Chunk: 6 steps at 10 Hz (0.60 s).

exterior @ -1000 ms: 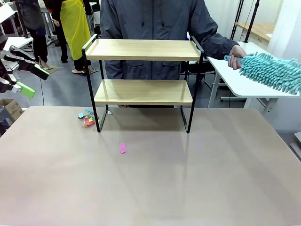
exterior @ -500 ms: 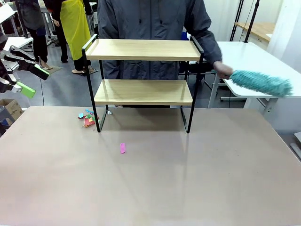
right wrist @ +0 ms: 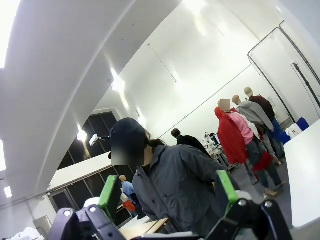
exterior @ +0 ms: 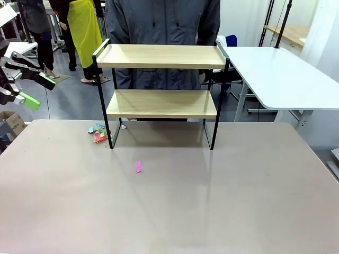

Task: Clean the shelf.
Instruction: Hand the Duster back to the human.

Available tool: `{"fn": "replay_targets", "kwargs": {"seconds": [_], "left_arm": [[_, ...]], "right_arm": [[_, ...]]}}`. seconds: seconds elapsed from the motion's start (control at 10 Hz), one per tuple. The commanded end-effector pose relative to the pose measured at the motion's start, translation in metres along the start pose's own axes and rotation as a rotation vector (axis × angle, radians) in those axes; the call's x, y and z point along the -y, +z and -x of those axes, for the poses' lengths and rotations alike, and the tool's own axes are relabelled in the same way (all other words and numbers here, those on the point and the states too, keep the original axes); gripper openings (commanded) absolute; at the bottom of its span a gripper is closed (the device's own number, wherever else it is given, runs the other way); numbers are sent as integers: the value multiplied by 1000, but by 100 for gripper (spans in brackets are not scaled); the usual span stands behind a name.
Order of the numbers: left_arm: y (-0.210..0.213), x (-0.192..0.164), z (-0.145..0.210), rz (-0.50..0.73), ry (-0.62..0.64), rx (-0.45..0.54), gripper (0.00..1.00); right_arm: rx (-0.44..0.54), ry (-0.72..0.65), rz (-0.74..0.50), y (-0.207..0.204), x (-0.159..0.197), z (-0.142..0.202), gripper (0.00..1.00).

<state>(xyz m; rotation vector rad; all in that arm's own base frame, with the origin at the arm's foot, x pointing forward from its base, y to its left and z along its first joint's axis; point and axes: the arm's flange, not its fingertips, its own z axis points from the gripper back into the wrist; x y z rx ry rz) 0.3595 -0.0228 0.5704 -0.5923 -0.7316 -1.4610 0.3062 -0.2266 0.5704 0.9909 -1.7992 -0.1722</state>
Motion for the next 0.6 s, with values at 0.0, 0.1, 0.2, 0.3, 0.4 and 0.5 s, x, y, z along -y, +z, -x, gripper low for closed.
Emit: {"fn": "replay_targets", "kwargs": {"seconds": [0.0, 0.1, 0.2, 0.3, 0.4, 0.5], "left_arm": [[1, 0, -3, 2, 6, 27, 100], [1, 0, -3, 2, 6, 27, 100], [1, 0, -3, 2, 6, 27, 100], [1, 0, -3, 2, 6, 27, 100], [1, 0, -3, 2, 6, 27, 100], [1, 0, -3, 2, 6, 27, 100]], "right_arm": [[11, 21, 12, -1, -3, 1, 100], [11, 21, 12, -1, -3, 1, 100], [11, 21, 12, -1, -3, 1, 100], [11, 21, 12, -1, -3, 1, 100], [11, 21, 12, -1, -3, 1, 100], [11, 21, 12, -1, -3, 1, 100]]}}
